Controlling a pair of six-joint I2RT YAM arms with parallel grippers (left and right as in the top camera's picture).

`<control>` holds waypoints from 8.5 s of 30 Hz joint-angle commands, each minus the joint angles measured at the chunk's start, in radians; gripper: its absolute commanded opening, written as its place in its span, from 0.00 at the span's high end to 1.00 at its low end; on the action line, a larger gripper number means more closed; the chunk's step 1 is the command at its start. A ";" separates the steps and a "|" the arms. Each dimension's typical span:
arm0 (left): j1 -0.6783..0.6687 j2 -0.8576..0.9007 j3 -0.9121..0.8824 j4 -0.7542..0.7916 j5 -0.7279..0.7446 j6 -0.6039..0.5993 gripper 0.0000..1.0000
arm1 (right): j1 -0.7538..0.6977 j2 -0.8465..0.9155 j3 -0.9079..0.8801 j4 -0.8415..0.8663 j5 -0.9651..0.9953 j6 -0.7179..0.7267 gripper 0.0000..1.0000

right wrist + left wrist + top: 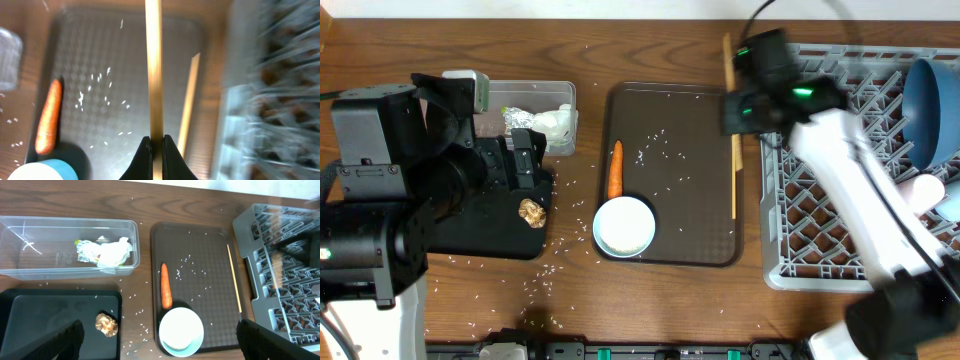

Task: Sort waste into correct bins and load items into the dishwasher rack
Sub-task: 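Lift the chopstick and place it into the dish rack, then grasp the second wooden chopstick on the brown tray with the right gripper, then lift the second chopstick and place it into the dish rack, then reach the left gripper to the white rice bowl and grasp its rim, then carry the bowl over the black tray and tilt it to dump the rice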

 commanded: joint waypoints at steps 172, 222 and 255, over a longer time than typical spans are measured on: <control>-0.782 0.669 -0.544 0.534 -0.277 -0.379 0.61 | -0.246 -0.285 -0.005 -0.105 -0.179 0.139 0.01; -0.119 0.276 -0.515 0.286 0.081 -0.208 0.94 | -0.247 -0.284 -0.005 -0.131 -0.179 0.130 0.01; 0.864 0.299 -1.041 0.935 1.231 0.216 0.94 | -0.246 -0.285 -0.005 -0.112 -0.179 0.131 0.01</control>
